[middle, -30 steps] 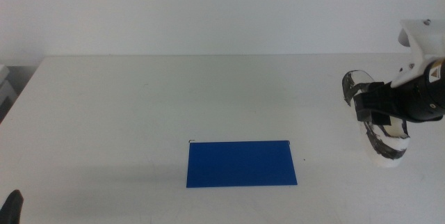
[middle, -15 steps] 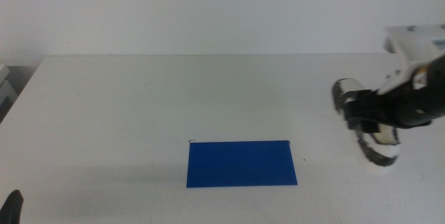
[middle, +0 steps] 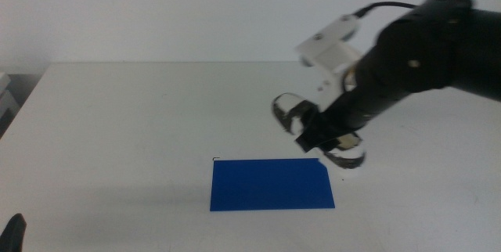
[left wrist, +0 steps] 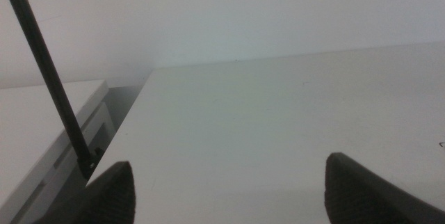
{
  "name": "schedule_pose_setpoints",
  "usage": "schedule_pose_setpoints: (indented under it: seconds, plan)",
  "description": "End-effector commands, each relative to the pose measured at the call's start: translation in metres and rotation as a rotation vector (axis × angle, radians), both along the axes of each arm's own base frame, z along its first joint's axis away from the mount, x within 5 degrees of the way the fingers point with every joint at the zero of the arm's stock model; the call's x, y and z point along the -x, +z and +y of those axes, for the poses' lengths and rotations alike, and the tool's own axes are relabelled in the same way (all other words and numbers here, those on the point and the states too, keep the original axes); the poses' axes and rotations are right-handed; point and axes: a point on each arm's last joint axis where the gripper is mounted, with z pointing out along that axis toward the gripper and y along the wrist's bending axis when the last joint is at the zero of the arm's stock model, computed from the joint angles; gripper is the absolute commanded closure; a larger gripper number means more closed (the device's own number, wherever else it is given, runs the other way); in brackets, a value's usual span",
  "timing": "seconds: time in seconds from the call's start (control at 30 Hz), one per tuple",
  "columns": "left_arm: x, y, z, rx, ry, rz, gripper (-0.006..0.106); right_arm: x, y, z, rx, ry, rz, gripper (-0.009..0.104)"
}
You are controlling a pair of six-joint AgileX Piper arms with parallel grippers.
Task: Use one arm to grab the shoe from the table and place it on the mat.
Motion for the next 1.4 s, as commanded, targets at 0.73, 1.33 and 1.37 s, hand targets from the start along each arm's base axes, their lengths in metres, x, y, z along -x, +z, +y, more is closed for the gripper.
schedule_pose_setpoints:
  seconds: [0.73, 1.33, 1.37]
  plan:
    - [0.001, 0.008, -0.001, 0.008, -0.015, -0.101, 0.007, -0.021, -0.053, 0.069, 0.218, 0.759, -0.116, 0.096]
    - [0.001, 0.008, -0.001, 0.008, -0.015, -0.101, 0.007, -0.029, -0.061, 0.069, 0.145, 0.706, -0.116, 0.084]
    - [0.001, 0.008, -0.001, 0.008, -0.015, -0.101, 0.007, -0.03, -0.061, 0.068, 0.143, 0.702, -0.115, 0.081]
